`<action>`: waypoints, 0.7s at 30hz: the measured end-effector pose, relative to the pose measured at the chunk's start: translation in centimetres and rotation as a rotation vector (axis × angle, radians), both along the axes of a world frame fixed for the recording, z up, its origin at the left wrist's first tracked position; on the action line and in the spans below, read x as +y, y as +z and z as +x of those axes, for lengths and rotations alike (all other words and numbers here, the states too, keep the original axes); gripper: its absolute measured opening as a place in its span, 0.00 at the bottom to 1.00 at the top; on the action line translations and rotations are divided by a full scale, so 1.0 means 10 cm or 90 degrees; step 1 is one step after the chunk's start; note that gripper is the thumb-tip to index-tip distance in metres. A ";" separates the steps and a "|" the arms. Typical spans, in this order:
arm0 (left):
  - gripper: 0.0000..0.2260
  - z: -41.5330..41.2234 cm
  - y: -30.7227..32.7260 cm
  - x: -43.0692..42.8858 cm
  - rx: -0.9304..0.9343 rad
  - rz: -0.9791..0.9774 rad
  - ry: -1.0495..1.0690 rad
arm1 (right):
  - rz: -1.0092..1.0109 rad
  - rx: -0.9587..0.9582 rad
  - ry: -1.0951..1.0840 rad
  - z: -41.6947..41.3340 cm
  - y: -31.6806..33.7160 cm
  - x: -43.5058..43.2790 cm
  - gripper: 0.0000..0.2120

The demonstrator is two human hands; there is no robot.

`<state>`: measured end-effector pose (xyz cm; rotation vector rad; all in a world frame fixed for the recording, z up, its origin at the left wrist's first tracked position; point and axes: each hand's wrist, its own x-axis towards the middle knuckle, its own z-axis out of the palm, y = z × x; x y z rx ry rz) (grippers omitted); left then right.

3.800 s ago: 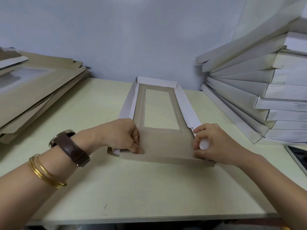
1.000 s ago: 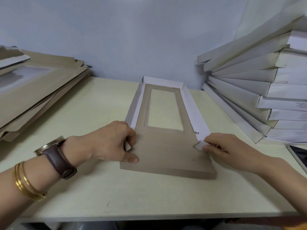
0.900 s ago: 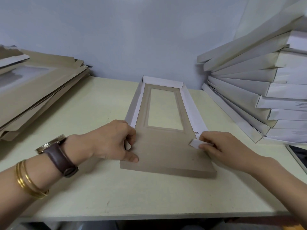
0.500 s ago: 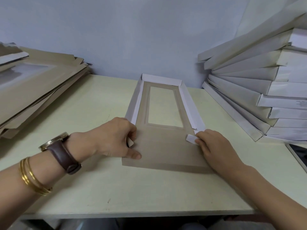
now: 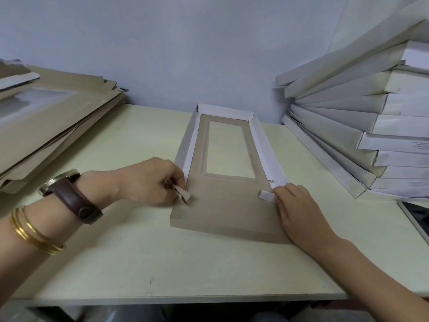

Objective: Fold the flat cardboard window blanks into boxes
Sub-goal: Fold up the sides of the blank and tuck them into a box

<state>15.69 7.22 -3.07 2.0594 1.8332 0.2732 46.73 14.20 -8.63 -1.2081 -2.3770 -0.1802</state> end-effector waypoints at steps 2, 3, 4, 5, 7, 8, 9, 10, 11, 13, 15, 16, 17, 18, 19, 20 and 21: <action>0.05 -0.03 0.02 0.02 -0.026 0.013 -0.008 | -0.002 0.000 0.003 0.00 0.00 -0.01 0.06; 0.07 -0.05 0.01 0.03 -0.041 0.022 -0.010 | -0.003 -0.002 0.004 0.00 0.00 -0.01 0.07; 0.07 -0.05 0.00 0.04 -0.048 0.034 -0.009 | -0.002 -0.003 0.006 0.01 0.00 -0.01 0.07; 0.06 -0.04 -0.03 0.06 -0.045 0.054 -0.008 | 0.001 -0.004 0.007 0.01 0.00 -0.01 0.07; 0.06 -0.01 -0.11 0.08 -0.025 0.101 0.002 | 0.005 -0.002 0.012 0.01 0.00 -0.01 0.09; 0.06 0.01 -0.15 0.10 -0.019 0.123 0.008 | 0.004 0.000 0.015 0.01 0.00 -0.01 0.09; 0.07 0.03 -0.19 0.11 -0.017 0.141 0.013 | 0.002 0.001 0.017 0.02 -0.01 -0.01 0.10; 0.08 0.05 -0.23 0.11 -0.018 0.157 0.018 | -0.002 0.001 0.018 0.02 -0.01 -0.01 0.11; 0.10 0.06 -0.25 0.12 -0.022 0.174 0.021 | -0.006 -0.001 0.019 0.02 -0.01 0.00 0.12; 0.12 0.06 -0.30 0.12 -0.028 0.205 0.022 | -0.013 -0.001 0.022 0.02 0.00 0.00 0.14; 0.11 0.07 -0.33 0.12 -0.035 0.223 0.014 | -0.018 0.005 0.026 0.02 -0.01 0.01 0.14; 0.11 0.07 -0.34 0.12 -0.041 0.229 0.011 | -0.020 0.008 0.028 0.03 -0.01 0.02 0.14; 0.10 0.07 -0.36 0.12 -0.047 0.235 0.010 | -0.022 0.009 0.032 0.03 -0.01 0.04 0.14; 0.10 0.07 -0.37 0.12 -0.047 0.243 0.009 | -0.024 0.008 0.037 0.03 -0.02 0.05 0.14; 0.10 0.07 -0.38 0.13 -0.043 0.251 0.009 | -0.025 0.008 0.044 0.03 -0.02 0.07 0.14; 0.09 0.07 -0.40 0.14 -0.036 0.262 0.011 | -0.027 0.009 0.049 0.03 -0.02 0.09 0.13; 0.09 0.06 -0.40 0.14 -0.032 0.273 0.012 | -0.030 0.011 0.052 0.02 -0.02 0.12 0.12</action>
